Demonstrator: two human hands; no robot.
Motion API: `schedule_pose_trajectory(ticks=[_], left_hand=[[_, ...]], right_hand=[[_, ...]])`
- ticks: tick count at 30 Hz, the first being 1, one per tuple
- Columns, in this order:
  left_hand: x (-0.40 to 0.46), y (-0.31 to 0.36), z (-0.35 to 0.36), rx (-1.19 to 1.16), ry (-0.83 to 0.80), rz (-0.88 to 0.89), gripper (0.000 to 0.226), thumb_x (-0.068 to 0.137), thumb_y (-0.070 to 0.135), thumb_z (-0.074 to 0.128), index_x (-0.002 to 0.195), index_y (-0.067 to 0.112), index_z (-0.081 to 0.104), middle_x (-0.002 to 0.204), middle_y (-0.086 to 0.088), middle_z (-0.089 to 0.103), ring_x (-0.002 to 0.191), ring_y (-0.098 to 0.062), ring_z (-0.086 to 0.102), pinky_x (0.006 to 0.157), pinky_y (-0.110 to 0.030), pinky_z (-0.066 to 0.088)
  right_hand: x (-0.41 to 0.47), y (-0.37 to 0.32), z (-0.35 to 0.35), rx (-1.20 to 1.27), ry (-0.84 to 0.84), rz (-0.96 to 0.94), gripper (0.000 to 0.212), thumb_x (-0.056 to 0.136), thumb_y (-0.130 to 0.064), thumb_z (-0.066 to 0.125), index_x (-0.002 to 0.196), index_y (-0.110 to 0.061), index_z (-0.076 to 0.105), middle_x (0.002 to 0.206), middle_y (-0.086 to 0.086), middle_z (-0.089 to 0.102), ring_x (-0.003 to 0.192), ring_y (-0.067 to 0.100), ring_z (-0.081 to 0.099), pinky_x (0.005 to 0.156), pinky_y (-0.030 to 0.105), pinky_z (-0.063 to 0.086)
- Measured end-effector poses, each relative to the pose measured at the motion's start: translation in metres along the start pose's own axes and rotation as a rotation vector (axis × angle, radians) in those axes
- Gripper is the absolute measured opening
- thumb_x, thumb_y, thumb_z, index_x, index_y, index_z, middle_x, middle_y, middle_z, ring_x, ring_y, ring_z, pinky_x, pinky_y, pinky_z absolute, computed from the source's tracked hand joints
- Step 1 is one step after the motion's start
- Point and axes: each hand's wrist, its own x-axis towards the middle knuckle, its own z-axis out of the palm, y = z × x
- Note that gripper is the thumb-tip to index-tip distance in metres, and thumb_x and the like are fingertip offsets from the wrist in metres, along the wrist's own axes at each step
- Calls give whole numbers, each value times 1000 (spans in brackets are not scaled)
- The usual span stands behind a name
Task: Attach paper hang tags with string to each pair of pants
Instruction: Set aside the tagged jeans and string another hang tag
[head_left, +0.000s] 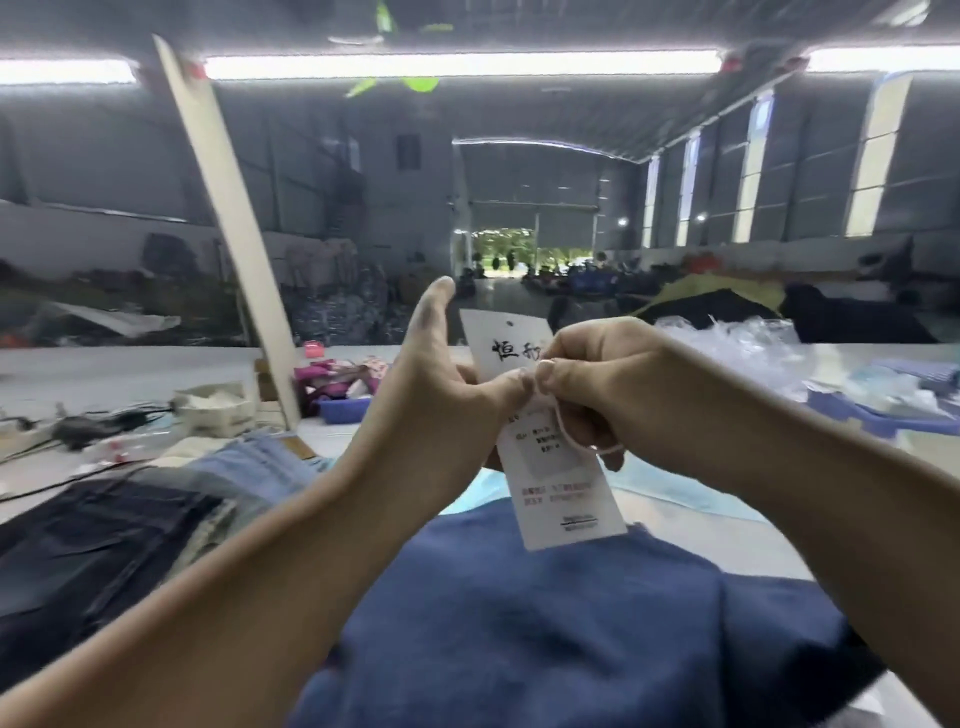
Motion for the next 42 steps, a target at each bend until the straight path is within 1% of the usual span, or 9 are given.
schedule_pose_trajectory(ticks=[5, 10, 18, 21, 25, 29, 33, 37, 42], left_hand=[[-55, -11, -69, 197, 112, 72, 20, 89, 9, 68, 92, 28, 68, 74, -2, 75, 65, -18, 73, 49, -36, 59], [-94, -22, -118, 394, 183, 84, 15, 87, 14, 72, 86, 29, 70, 74, 17, 74, 64, -2, 70, 51, -16, 52], [-122, -28, -160, 650, 196, 12, 15, 85, 32, 72, 73, 26, 67, 65, 21, 69, 57, 9, 62, 41, -9, 39], [-129, -28, -180, 554, 189, -49, 16, 88, 31, 68, 72, 27, 65, 65, 14, 69, 59, 0, 64, 46, -14, 44], [-139, -26, -201, 383, 193, -87, 16, 89, 26, 68, 73, 23, 67, 64, 8, 70, 56, -2, 65, 47, -14, 45], [-148, -25, -219, 308, 228, -62, 13, 87, 25, 69, 76, 18, 70, 70, -6, 72, 59, -15, 68, 46, -24, 51], [-162, -29, -236, 256, 265, -134, 19, 86, 25, 70, 71, 14, 70, 66, -5, 71, 58, -19, 68, 45, -26, 52], [-175, -35, -247, 156, 244, -180, 27, 77, 34, 71, 81, 7, 70, 76, -9, 75, 67, -25, 72, 61, -37, 56], [-192, -49, -254, 55, 281, -191, 28, 69, 33, 74, 93, 19, 69, 77, -4, 73, 68, -15, 69, 59, -26, 55]], right_hand=[[14, -32, 79, -26, -168, 77, 35, 100, -11, 48, 66, -11, 52, 43, 1, 45, 35, 12, 39, 37, 21, 34], [14, -47, 134, -38, -338, 171, 35, 99, -5, 45, 66, -12, 54, 49, 5, 45, 40, 13, 36, 40, 23, 36], [16, -57, 171, 23, -497, 360, 26, 101, -13, 49, 78, -9, 60, 59, 6, 57, 45, 11, 42, 42, 24, 40], [18, -62, 179, -127, -503, 336, 22, 98, -12, 55, 77, -10, 62, 61, 5, 59, 49, 14, 46, 49, 29, 45], [15, -71, 201, -596, -377, -77, 9, 87, -19, 58, 90, -27, 61, 86, -10, 61, 70, 7, 54, 61, 22, 45], [15, -87, 227, -430, -545, -190, 23, 73, -32, 63, 93, -21, 68, 85, -3, 71, 83, 22, 67, 71, 36, 53], [18, -81, 246, -502, -432, -374, 12, 82, -33, 72, 88, -23, 72, 79, -6, 70, 74, 11, 66, 70, 37, 56], [19, -79, 263, -386, -518, -340, 16, 90, -16, 69, 75, -22, 70, 66, -1, 72, 58, 10, 67, 63, 35, 58], [24, -72, 273, -232, -544, -230, 16, 91, -22, 67, 77, -18, 74, 51, -7, 58, 41, 5, 49, 44, 23, 42]])
